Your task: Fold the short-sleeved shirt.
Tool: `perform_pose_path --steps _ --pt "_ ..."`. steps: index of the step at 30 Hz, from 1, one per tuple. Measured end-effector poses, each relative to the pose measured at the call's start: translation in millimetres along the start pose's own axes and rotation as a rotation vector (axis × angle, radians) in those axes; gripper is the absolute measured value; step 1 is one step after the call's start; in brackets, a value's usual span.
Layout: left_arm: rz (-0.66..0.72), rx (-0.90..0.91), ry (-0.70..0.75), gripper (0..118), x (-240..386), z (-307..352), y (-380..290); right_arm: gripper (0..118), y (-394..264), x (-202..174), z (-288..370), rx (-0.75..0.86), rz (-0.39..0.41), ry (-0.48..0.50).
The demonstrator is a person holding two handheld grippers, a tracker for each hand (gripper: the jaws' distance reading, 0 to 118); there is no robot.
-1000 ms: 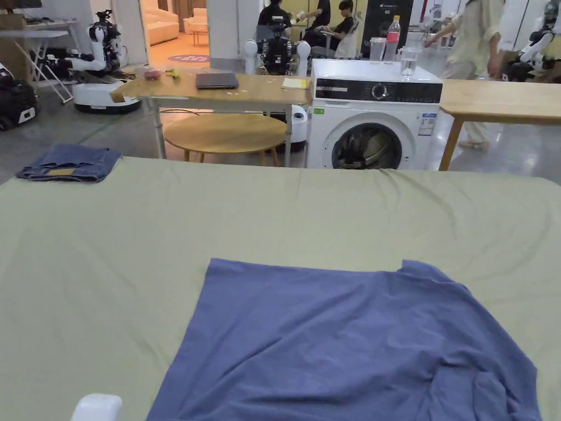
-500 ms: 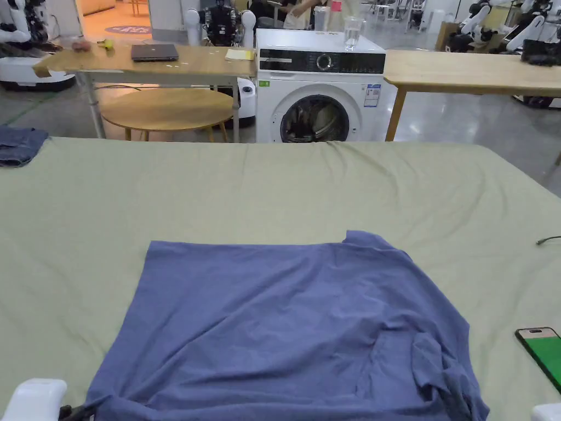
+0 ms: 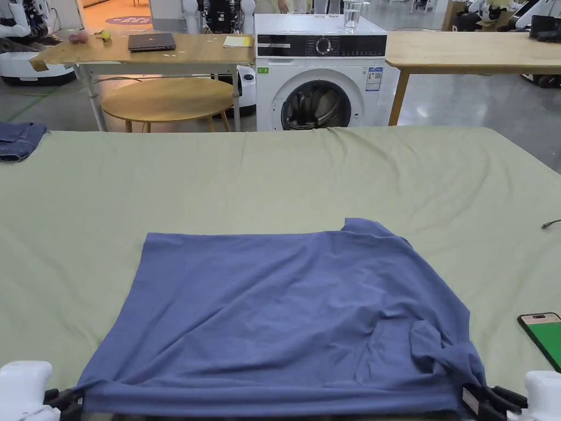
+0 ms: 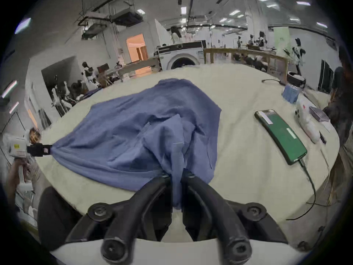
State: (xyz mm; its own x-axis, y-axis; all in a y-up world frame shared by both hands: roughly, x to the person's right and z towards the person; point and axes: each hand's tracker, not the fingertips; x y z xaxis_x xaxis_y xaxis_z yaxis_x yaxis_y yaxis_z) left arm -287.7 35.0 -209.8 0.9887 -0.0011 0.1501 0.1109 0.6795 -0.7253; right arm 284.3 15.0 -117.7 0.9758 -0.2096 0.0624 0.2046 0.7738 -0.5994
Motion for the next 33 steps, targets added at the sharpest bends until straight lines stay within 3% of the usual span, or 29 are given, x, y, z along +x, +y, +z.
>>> perform_pose_path --steps 8,13,18,21,22,23,24,25,26,30,32,33 --pt "-0.080 0.073 0.043 2 14.4 -2.4 92.8 6 93.7 -9.3 -3.2 0.051 0.015 -0.007" --pt "-0.009 -0.064 0.010 2 11.8 -92.1 142.7 6 131.6 -1.3 -93.8 -0.043 -0.008 -0.077" --pt "0.036 -0.197 0.033 2 10.8 -154.7 152.2 6 119.6 9.2 -160.4 -0.160 -0.071 -0.130" --pt "0.062 -0.125 0.035 16 16.4 -138.0 146.3 12 112.1 7.6 -152.4 -0.138 -0.075 -0.125" --pt "0.072 -0.079 0.035 16 18.5 -125.6 142.6 16 111.2 4.7 -142.7 -0.110 -0.067 -0.121" --pt "0.063 -0.046 0.018 29 21.3 -112.1 137.5 29 110.3 1.2 -129.1 -0.087 -0.053 -0.116" --pt "0.049 -0.019 0.022 72 25.5 -92.3 129.2 68 108.7 -5.8 -113.4 -0.066 -0.044 -0.101" --pt "0.039 0.052 0.023 100 32.6 -69.3 117.7 95 105.3 -16.7 -93.3 -0.019 -0.024 -0.098" --pt "0.033 0.123 0.022 110 40.6 -49.0 106.4 106 100.3 -28.7 -73.9 0.044 -0.001 -0.087" --pt "-0.004 0.309 0.012 110 80.0 4.9 55.8 107 64.7 -92.9 -11.6 0.213 0.078 -0.008" --pt "-0.003 0.341 0.016 109 90.4 11.9 35.8 107 46.1 -122.4 3.1 0.265 0.118 -0.026" --pt "-0.010 0.359 0.025 103 97.2 15.8 26.1 105 39.4 -135.2 5.7 0.275 0.147 -0.047"
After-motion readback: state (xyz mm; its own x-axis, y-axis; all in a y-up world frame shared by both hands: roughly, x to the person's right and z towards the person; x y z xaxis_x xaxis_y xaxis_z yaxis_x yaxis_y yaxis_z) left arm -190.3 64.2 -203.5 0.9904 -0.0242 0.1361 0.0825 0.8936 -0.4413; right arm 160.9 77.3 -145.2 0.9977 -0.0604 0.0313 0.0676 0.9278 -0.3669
